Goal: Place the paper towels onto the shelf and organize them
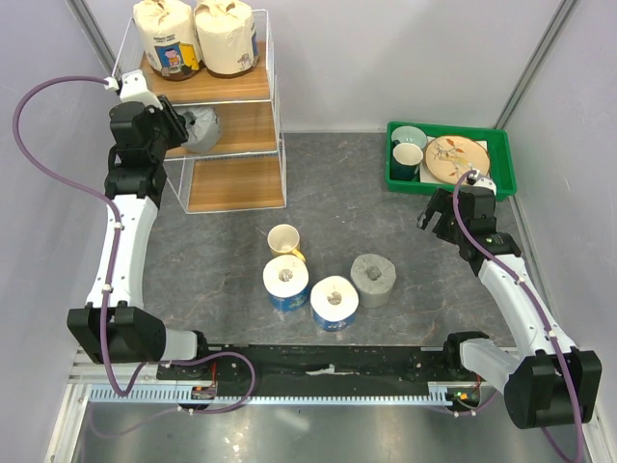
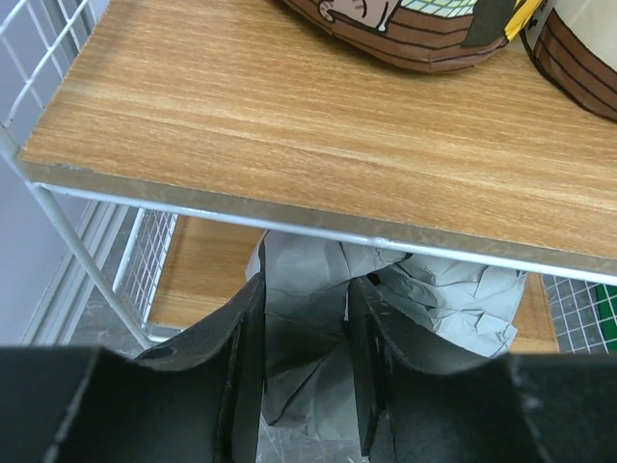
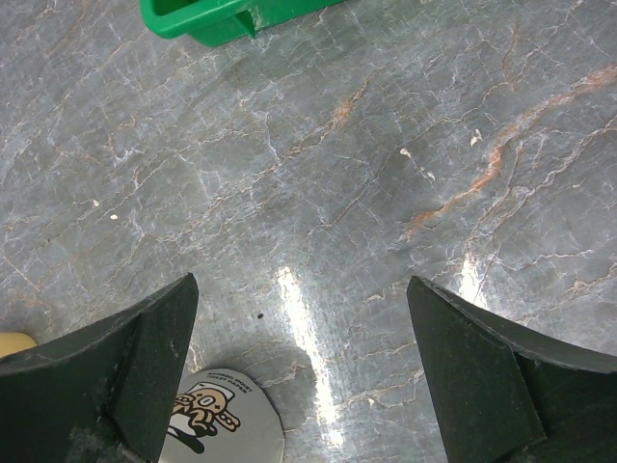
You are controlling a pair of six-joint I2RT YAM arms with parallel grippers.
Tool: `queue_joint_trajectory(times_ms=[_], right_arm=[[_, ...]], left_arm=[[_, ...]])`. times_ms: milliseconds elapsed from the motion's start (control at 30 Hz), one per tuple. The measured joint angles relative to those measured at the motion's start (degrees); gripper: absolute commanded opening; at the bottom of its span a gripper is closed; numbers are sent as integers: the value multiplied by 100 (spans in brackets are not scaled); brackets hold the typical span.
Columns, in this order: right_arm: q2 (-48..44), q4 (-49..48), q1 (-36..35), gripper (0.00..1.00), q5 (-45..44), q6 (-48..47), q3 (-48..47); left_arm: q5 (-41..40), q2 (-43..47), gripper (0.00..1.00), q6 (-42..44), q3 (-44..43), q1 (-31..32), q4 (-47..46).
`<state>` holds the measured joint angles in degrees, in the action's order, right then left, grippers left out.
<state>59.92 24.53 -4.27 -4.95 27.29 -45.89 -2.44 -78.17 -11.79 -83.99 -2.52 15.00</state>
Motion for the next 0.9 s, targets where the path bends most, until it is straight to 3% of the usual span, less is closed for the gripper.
queue_joint_trajectory(times_ms=[900], right_arm=[[-63,0,7,98,44,13,0]], left_arm=[[0,496,42,0,376,-2,511]])
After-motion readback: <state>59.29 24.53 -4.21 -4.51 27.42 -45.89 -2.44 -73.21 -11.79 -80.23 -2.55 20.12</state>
